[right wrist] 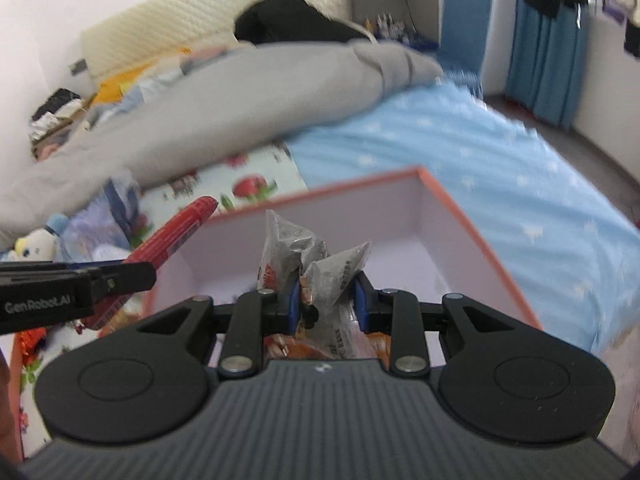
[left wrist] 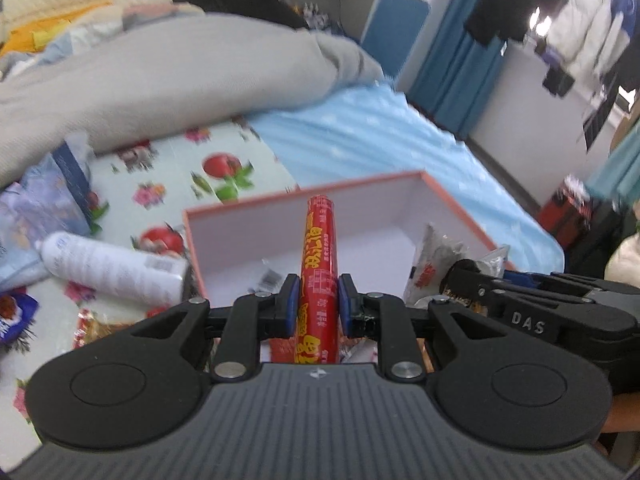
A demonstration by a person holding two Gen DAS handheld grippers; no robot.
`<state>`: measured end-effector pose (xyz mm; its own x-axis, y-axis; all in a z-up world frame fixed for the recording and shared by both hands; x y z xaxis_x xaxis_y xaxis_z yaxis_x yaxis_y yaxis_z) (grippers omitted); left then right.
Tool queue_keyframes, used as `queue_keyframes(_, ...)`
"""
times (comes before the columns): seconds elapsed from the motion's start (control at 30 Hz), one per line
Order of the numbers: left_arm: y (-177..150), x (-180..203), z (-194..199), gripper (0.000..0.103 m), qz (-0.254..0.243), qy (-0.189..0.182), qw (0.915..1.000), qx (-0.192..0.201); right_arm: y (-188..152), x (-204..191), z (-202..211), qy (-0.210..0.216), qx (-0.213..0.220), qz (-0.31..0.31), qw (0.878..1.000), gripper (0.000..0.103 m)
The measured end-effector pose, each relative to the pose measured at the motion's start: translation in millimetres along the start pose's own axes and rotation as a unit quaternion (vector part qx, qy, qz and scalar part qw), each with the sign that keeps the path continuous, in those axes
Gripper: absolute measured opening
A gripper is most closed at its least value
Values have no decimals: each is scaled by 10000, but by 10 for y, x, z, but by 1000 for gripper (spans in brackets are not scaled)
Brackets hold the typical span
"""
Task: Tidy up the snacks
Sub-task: 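Carry the sausage stick and clear snack over the pink box with both tools, then open left tool to drop the sausage while right tool drops the clear snack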
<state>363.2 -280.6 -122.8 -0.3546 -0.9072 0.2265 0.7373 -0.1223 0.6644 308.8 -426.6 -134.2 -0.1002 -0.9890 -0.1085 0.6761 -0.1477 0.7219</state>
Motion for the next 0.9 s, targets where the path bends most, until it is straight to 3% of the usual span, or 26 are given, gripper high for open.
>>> queue_keyframes(0.2, -126, 36, -233, 24, -111, 37, 9993, -345, -282, 131, -221, -11, -453, -268, 9986, 30)
queue_keyframes(0.47, -113, 26, -194, 24, -159, 144, 9993, -320, -328, 133, -258, 121, -570, -330, 9978, 34)
queue_keyframes(0.5, -110, 19, -168, 24, -135, 157, 9993, -314, -307, 135, -254, 117, -555, -338, 9978, 38)
queue_keyframes(0.53, -110, 11, -149, 24, -120, 152, 9993, -319, -285, 130, -230, 89, -524, -324, 9981, 50)
queue_keyframes(0.6, -107, 9, -103, 25, -129, 134, 9993, -311, -215, 117, -154, 53, -360, -303, 9989, 65)
queue_keyframes(0.77, -39, 30, 141, 35, -215, 107, 9997, -47, -49, 31, 109, 202, 56, -259, 9994, 64)
queue_keyframes(0.9, 34, 34, 409, 36, -226, 93, 9994, 237, 90, -43, 351, 290, 381, -266, 9985, 64)
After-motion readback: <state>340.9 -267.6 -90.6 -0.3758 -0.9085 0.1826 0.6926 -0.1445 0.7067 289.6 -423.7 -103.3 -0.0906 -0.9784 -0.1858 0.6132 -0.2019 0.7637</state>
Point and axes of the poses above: each gripper's, at about its wrist camera, not at the fingertips, and z roughly against the way its jaws point, x to its right, y to its top, the point moved 7 cm from there along -z, roughly the way its jaws point, and after that the axes turned 1 degree about y, right-handed, at the moved point
